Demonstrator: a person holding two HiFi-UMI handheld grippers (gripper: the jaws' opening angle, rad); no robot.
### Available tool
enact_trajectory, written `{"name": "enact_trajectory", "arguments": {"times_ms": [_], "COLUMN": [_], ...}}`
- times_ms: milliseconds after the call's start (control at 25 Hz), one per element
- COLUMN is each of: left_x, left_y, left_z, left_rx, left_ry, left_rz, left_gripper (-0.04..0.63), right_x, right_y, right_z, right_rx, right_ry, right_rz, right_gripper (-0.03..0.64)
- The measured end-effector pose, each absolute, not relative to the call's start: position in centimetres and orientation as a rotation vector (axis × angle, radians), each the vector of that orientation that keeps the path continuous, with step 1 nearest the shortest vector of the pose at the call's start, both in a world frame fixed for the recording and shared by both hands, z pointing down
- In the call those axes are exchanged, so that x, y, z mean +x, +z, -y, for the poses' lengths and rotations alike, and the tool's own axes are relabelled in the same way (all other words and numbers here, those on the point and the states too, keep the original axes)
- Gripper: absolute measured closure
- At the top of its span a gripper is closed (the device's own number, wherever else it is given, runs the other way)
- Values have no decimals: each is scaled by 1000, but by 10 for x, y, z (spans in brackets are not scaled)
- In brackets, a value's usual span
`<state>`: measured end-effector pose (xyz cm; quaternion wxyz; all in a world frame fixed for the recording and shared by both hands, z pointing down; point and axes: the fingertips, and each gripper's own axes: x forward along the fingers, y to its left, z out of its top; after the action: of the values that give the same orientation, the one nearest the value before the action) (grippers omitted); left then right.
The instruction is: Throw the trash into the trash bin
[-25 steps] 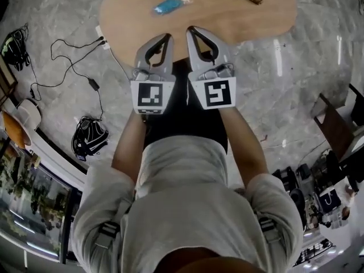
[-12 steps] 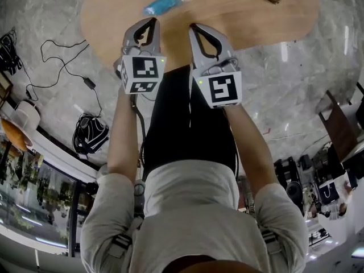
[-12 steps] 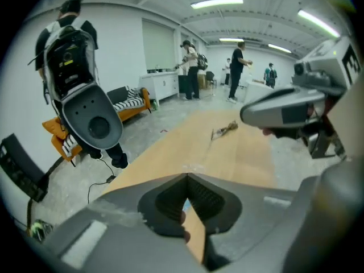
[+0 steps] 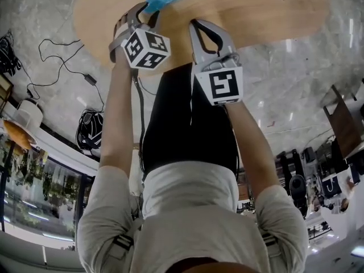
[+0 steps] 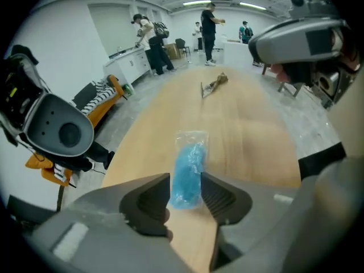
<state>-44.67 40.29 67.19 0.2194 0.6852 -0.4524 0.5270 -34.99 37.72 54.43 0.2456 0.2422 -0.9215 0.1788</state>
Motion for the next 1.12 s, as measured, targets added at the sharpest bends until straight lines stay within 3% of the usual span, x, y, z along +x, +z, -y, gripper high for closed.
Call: {"name": "enact_trajectory", "arguments": {"times_ms": [320, 480, 760, 1120], "left_x": [-442, -443, -435, -406], "left_y": [720, 723, 660, 441], "left_z": [-405, -403, -389, -360], "left_rx": [1851, 1835, 1868, 2020], "left_ry": [1682, 1703, 1348, 702], "left_rz": [972, 993, 1203, 1634], "left_gripper": [421, 549, 560, 560], "right_x": [-334, -322, -324, -328], "right_y": [548, 547, 516, 364], "right_z": [-372, -377, -369, -339], "right_rx": [718, 738, 793, 987], "right_ry": [514, 534, 524, 310], "right_rz": [2481, 2456, 2452, 2587], "right_gripper": [609, 609, 609, 609]}}
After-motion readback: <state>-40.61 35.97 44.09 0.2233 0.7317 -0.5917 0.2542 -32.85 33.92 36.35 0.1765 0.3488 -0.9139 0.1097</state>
